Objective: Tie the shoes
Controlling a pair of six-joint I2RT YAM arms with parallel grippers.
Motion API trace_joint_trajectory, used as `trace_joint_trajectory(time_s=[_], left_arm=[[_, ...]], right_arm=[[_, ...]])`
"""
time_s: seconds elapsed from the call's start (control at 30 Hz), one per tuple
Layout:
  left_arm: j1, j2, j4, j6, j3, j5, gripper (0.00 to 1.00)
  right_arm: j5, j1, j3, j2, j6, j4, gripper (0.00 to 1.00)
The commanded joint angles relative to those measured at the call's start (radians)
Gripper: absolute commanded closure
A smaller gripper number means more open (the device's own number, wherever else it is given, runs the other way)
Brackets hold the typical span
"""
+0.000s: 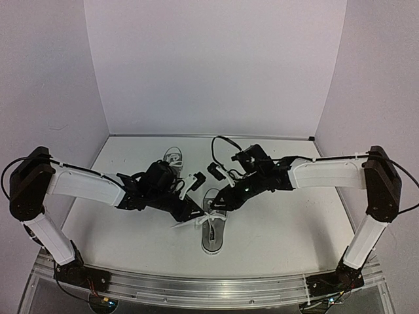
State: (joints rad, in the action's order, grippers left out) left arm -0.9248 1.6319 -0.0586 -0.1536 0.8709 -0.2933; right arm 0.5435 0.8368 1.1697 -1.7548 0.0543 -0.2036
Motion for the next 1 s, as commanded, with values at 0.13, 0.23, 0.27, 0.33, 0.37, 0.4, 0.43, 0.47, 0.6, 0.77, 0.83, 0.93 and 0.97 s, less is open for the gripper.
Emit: trace_joint_trajectory(time_s=[0.13,0.23,0.27,0.33,0.37,0.4,0.43,0.47,0.6,0.77,0.83,0.93,0.97], left_arm=[[0.027,-0.181,-0.122,-0.085,-0.146,-0.030,0.54],[0.030,-0.192,-0.174,-0.111,-0.202,-0.058,0.54],[0.030,-0.188,-0.206,-0.120,-0.225,-0.072,0.54],[0.029,-0.172,-0.263,-0.130,-0.270,-0.088,0.57],[0.029,-0.164,-0.292,-0.131,-0.287,-0.089,0.61],[0.029,-0.158,-0.316,-0.131,-0.303,-0.089,0.63],[0.029,-0.153,-0.344,-0.130,-0.317,-0.094,0.64],[0.028,-0.142,-0.375,-0.128,-0.329,-0.105,0.64],[0.011,-0.066,-0.467,-0.111,-0.334,-0.131,0.63],[0.006,0.040,-0.627,-0.102,-0.343,-0.133,0.65],[0.005,0.071,-0.686,-0.097,-0.341,-0.137,0.66],[0.003,0.103,-0.744,-0.098,-0.335,-0.146,0.69],[0.002,0.109,-0.752,-0.099,-0.330,-0.151,0.70]], right_arm=[[0.033,0.016,0.081,-0.039,-0.046,-0.014,0.61],[0.030,0.020,0.088,-0.049,-0.046,-0.027,0.60],[0.029,0.018,0.087,-0.049,-0.046,-0.029,0.60],[0.023,0.018,0.083,-0.042,-0.046,-0.029,0.61],[0.022,0.019,0.080,-0.036,-0.046,-0.029,0.61],[0.021,0.019,0.076,-0.030,-0.047,-0.028,0.61],[0.022,0.018,0.073,-0.024,-0.045,-0.028,0.61],[0.022,0.019,0.069,-0.019,-0.042,-0.028,0.61],[0.009,0.016,0.055,-0.004,-0.034,-0.028,0.61],[0.001,0.009,0.036,0.013,-0.028,-0.028,0.61],[0.001,0.003,0.029,0.024,-0.027,-0.028,0.61],[-0.001,-0.003,0.020,0.034,-0.026,-0.028,0.61],[-0.001,-0.006,0.017,0.035,-0.027,-0.028,0.61]])
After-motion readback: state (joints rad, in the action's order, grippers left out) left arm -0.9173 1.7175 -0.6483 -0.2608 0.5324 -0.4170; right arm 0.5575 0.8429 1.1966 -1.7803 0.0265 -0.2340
